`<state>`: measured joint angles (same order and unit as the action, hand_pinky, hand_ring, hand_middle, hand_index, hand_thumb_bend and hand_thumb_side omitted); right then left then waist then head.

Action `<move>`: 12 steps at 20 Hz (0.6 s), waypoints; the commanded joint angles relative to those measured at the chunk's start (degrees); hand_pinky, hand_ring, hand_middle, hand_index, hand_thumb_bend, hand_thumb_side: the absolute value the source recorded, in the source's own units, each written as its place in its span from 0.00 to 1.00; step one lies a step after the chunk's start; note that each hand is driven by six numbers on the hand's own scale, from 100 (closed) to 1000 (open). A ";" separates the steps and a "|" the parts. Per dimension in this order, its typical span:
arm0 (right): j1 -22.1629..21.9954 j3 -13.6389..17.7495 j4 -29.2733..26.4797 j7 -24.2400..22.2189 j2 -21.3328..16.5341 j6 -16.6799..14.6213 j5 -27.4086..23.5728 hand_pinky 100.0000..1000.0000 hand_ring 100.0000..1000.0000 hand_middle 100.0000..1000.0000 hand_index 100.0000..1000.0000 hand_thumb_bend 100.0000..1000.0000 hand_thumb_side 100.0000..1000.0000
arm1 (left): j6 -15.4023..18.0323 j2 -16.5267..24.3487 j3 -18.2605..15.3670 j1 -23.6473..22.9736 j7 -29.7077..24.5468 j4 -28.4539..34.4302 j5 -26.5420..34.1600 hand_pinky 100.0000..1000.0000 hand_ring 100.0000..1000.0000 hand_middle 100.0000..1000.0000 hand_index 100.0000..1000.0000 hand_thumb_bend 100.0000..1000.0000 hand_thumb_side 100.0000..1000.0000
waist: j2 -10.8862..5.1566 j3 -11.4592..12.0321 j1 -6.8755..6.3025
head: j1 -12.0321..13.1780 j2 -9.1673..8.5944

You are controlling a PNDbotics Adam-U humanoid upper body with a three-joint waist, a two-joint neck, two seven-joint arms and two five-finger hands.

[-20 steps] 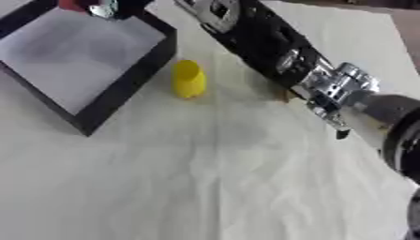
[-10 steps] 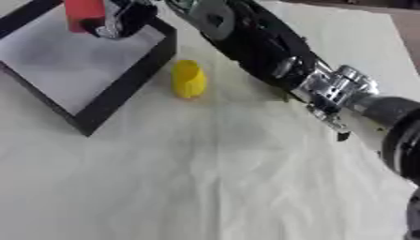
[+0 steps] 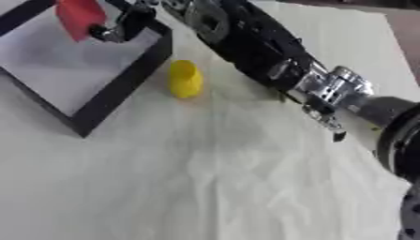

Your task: Pick up objects on the table and place them in the box.

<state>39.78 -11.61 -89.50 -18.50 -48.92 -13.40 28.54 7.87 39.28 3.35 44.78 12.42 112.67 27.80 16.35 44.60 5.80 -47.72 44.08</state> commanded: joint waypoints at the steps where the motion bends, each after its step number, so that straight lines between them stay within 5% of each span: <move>1: 0.48 1.35 -1.44 0.21 -2.12 0.47 -1.02 1.00 0.93 0.85 0.97 0.27 0.00 | 0.07 0.99 -0.54 0.66 -0.19 0.14 0.15 0.93 0.62 0.89 0.79 0.08 0.51 | -0.35 0.09 0.12 | -0.35 -0.57; 3: 0.29 1.78 -1.69 0.36 -2.42 0.88 -1.15 1.00 0.93 0.85 0.98 0.33 0.00 | 0.06 0.92 -0.52 0.66 -0.21 0.12 0.20 0.93 0.62 0.89 0.79 0.08 0.51 | -0.38 0.09 0.11 | -0.35 -0.55; 9: -0.20 3.13 -3.22 0.88 -3.16 2.80 -4.66 1.00 0.90 0.83 0.99 0.28 0.00 | 0.00 0.83 -0.46 0.57 -0.30 0.07 0.28 0.94 0.62 0.89 0.79 0.08 0.51 | -0.50 0.09 0.15 | -0.41 -0.46; 11: -0.29 4.07 -4.18 1.39 -3.72 4.10 -7.36 1.00 0.87 0.81 0.99 0.01 0.00 | 0.04 0.90 -0.51 0.49 -0.24 0.07 0.28 0.93 0.62 0.89 0.79 0.08 0.50 | -0.59 0.09 0.13 | -0.48 -0.30; 12: -0.26 4.85 -4.90 2.29 -4.24 5.05 -10.32 1.00 0.86 0.80 0.99 0.00 0.00 | 0.10 0.92 -0.59 0.44 -0.14 0.10 0.30 0.93 0.62 0.89 0.79 0.08 0.50 | -0.72 0.09 0.11 | -0.47 -0.13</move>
<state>38.78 -8.24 -92.65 -16.74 -50.63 -9.20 20.30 7.83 39.23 3.35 44.71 12.39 112.37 28.00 16.35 44.60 5.80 -48.04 44.12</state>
